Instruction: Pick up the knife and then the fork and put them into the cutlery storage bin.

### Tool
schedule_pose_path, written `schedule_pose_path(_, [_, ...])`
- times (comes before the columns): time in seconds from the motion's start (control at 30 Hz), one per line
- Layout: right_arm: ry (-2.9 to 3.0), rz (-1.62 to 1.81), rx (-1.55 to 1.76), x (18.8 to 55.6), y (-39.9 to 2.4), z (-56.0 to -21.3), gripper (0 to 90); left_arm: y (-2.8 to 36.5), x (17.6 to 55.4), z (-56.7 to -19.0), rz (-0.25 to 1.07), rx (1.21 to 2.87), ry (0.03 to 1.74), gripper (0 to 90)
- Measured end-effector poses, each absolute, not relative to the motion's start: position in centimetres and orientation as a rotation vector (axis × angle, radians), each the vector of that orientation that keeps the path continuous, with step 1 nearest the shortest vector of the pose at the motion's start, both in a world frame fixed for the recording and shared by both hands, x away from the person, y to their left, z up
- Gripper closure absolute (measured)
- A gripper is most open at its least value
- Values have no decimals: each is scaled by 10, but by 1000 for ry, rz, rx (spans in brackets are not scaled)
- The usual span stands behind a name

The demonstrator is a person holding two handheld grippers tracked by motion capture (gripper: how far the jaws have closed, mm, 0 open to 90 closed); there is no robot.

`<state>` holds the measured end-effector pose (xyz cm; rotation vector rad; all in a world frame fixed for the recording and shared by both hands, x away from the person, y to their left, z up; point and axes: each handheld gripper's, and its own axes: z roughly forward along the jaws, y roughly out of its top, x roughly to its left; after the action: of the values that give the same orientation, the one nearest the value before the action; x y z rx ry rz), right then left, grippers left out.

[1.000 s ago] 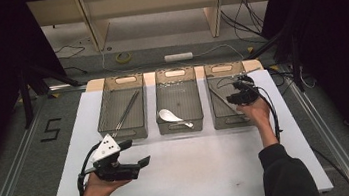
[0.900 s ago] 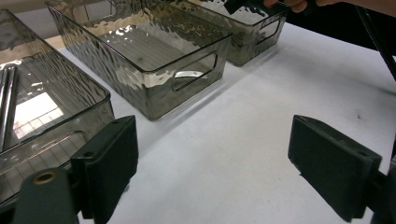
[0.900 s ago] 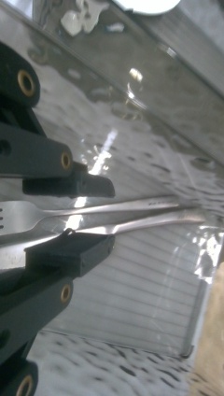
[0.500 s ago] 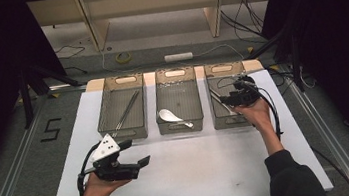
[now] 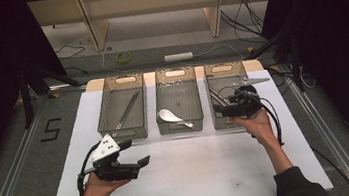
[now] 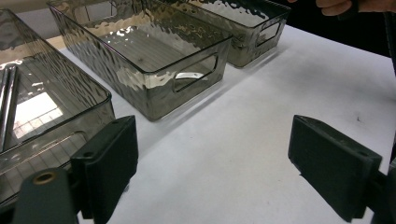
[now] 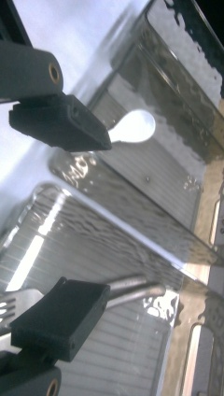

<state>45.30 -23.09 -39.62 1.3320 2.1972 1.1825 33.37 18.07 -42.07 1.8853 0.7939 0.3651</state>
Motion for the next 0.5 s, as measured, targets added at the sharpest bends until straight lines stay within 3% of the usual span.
schedule_pose_path(0.5, [2194,1294,1231,411,-217,-400,181,179,334,-420,359,1889,793,157])
